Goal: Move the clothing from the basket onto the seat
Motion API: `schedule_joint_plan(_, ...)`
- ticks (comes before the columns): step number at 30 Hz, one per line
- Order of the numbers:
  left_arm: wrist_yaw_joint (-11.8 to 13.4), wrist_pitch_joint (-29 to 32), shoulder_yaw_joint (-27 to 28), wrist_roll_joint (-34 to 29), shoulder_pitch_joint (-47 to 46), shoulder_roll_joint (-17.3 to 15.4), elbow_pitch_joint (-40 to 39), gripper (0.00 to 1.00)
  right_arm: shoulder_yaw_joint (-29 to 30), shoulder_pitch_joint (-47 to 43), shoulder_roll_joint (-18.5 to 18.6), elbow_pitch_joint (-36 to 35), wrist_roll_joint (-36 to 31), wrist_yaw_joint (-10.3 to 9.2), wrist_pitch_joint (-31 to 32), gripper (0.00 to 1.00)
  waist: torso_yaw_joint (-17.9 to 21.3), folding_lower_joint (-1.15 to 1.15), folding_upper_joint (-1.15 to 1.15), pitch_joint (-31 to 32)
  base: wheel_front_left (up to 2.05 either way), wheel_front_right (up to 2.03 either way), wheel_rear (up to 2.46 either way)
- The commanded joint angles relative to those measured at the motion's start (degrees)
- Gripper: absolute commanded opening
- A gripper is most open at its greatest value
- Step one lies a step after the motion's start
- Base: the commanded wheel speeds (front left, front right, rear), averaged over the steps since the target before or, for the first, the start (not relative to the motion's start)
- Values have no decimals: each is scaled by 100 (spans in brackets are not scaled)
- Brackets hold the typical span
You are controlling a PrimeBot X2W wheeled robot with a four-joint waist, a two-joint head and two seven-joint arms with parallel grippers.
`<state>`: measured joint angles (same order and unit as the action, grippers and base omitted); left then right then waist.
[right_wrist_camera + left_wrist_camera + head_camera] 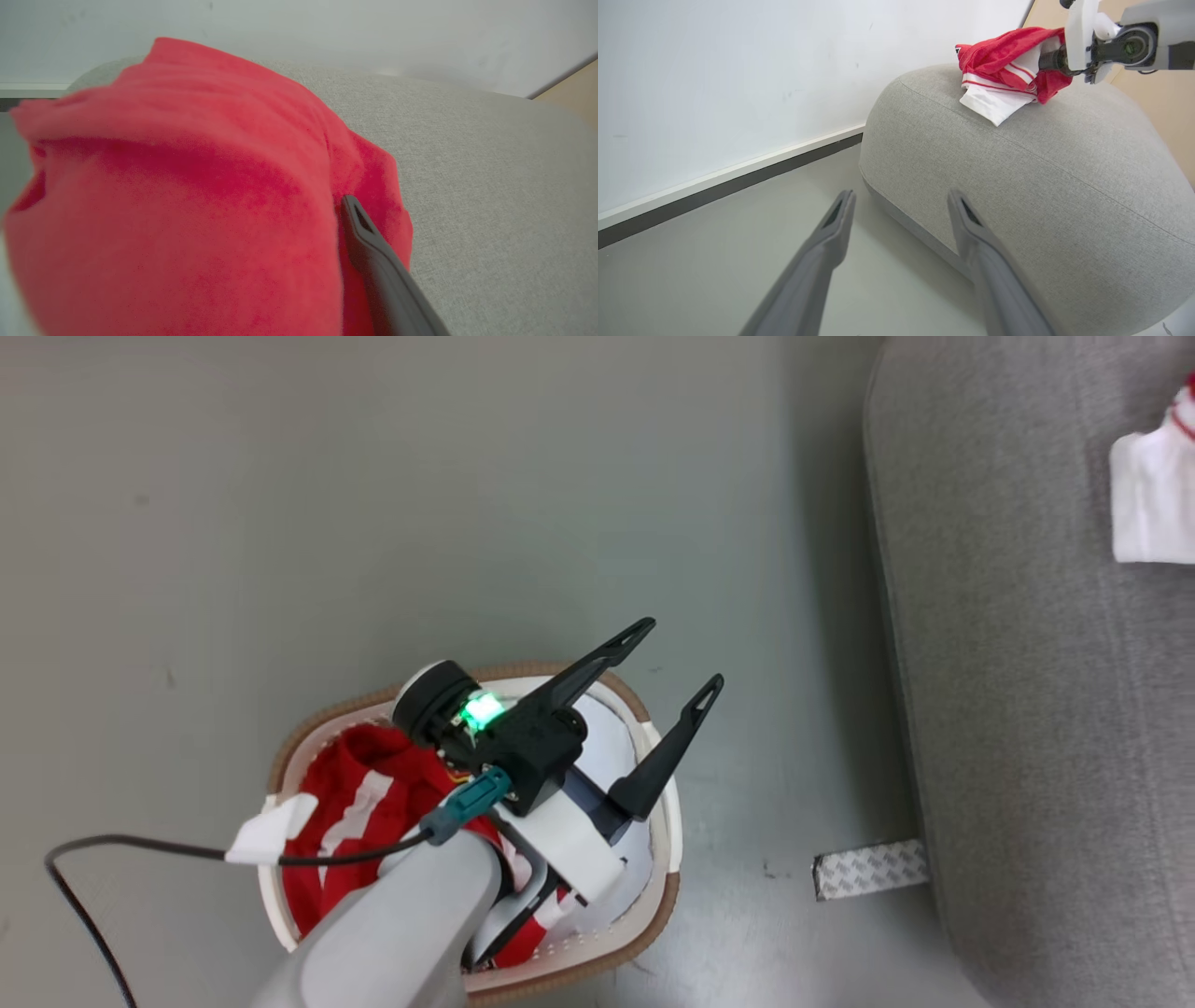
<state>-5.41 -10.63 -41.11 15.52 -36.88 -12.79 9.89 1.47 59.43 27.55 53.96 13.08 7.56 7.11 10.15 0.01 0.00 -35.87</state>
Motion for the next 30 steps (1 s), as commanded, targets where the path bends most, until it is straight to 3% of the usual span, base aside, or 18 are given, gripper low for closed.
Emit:
schedule_joint_plan(1, 35, -60, 2, 7, 109, -46, 71, 100, -163, -72, -20, 69, -26, -14, 130, 100, 82, -1, 0, 308, 0, 0, 0)
schedule_joint_plan(6, 126, -185, 18, 181, 397, 16, 297, 100, -984, -333, 102, -195, 177, -14, 655, 100, 129, -1, 0, 951, 0, 0, 0)
schedule_joint_plan(17, 499, -382, 459, 632, 1210, -93, 357, 100, -1826, -1233, 426, -1955, 1042, -14, 544, 100, -10, -1, 0, 2403, 0, 0, 0)
schedule_joint_plan(24, 813, -430, 913, 921, 1681, -233, 81, 100, -1317, -2018, 250, -3002, 1418, -14, 257, 100, -373, -1, 0, 3037, 0, 0, 0)
schedule_joint_plan(30, 1177, -446, 1429, 1081, 2251, -486, -165, 100, -468, -3399, -471, -4084, 1241, -14, -235, 100, -753, -1, 0, 3418, 0, 0, 0)
